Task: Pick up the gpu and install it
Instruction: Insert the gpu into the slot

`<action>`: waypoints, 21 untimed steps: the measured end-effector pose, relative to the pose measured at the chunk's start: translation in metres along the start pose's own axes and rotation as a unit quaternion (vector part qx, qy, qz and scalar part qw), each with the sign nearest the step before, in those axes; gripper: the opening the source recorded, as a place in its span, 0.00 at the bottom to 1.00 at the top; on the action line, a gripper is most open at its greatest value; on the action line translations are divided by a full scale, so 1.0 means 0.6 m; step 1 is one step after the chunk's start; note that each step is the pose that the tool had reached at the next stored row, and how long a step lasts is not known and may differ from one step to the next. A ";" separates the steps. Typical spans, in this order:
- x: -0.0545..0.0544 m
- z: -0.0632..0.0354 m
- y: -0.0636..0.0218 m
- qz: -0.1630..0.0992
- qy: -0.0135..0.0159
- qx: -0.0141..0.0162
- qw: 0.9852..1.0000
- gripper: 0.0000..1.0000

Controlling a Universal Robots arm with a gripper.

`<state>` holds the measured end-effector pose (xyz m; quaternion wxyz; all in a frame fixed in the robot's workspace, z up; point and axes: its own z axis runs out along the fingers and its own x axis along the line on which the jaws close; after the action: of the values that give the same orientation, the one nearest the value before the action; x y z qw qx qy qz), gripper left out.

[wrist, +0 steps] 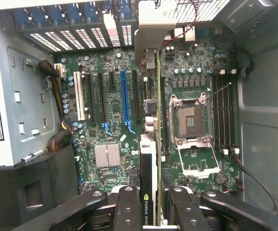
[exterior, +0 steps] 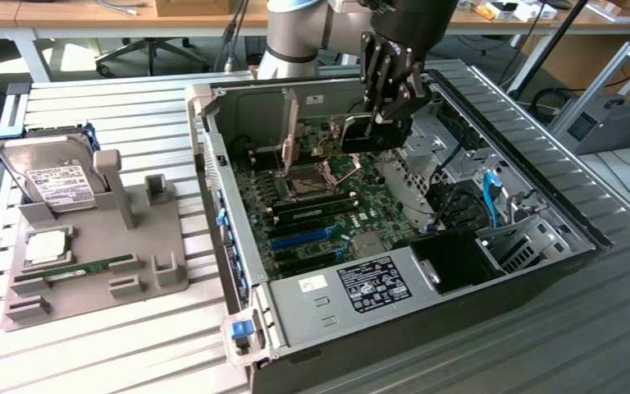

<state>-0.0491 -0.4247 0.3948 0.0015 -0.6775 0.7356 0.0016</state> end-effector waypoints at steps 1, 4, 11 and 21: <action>0.000 0.000 0.000 0.000 0.000 0.000 1.000 0.27; 0.000 0.005 0.001 0.000 0.000 0.000 1.000 0.27; 0.000 0.020 0.003 0.000 0.000 0.002 1.000 0.27; 0.001 0.045 0.008 0.000 0.000 0.003 1.000 0.27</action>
<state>-0.0538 -0.4247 0.3679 0.0033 -0.6775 0.7355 -0.0002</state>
